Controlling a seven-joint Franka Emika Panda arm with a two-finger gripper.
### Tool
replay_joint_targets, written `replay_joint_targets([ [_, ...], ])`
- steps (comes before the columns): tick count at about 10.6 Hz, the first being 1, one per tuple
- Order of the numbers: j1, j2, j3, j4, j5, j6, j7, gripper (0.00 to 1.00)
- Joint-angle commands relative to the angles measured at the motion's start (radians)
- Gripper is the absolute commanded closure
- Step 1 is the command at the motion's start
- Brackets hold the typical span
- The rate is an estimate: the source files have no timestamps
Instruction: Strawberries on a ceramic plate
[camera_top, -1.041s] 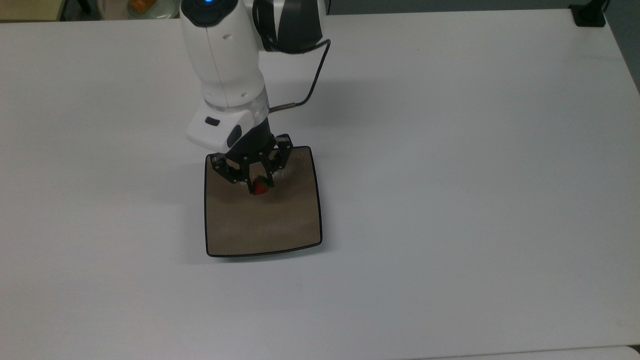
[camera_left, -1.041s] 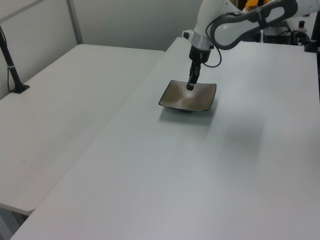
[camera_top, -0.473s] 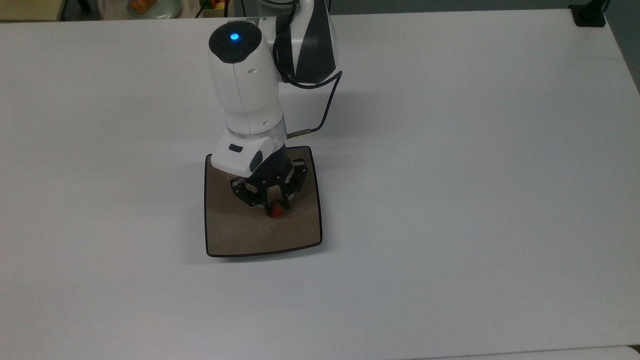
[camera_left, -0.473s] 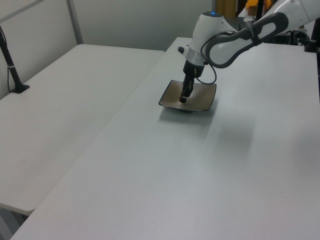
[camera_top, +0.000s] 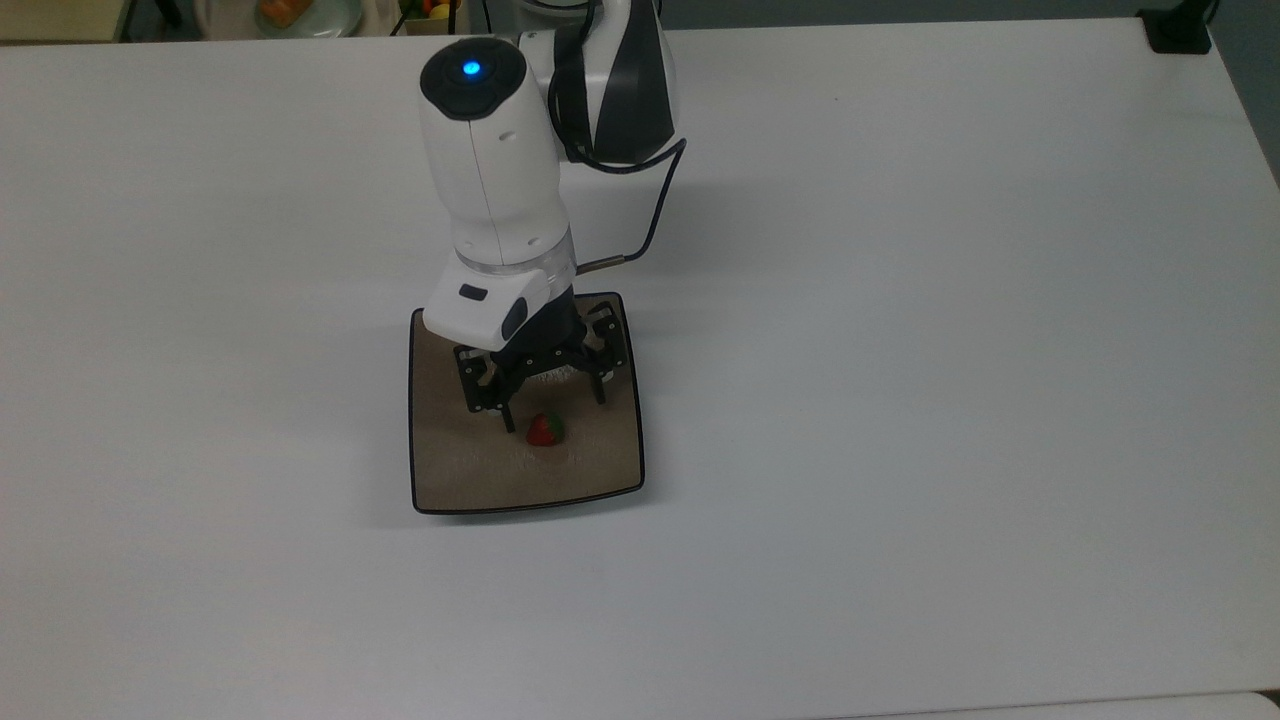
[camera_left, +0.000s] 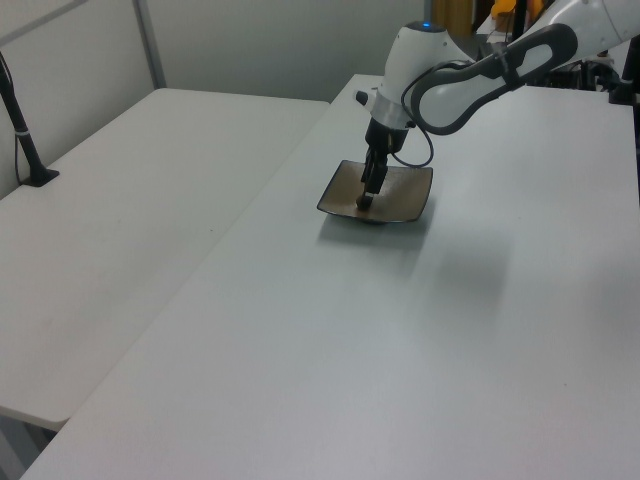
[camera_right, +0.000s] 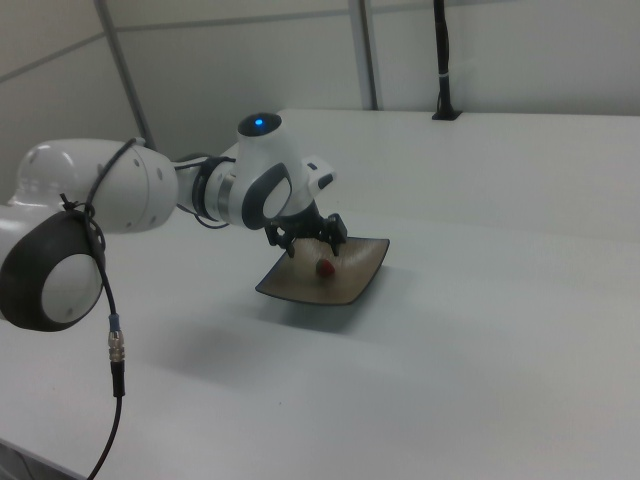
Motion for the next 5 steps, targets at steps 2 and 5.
replay_joint_targets([
  [2,-0.026,-0.234,-0.012,-0.051,0.007,-0.329,0.013,0.0],
  [5,-0.047,-0.403,-0.036,-0.048,0.008,-0.625,0.016,0.0],
])
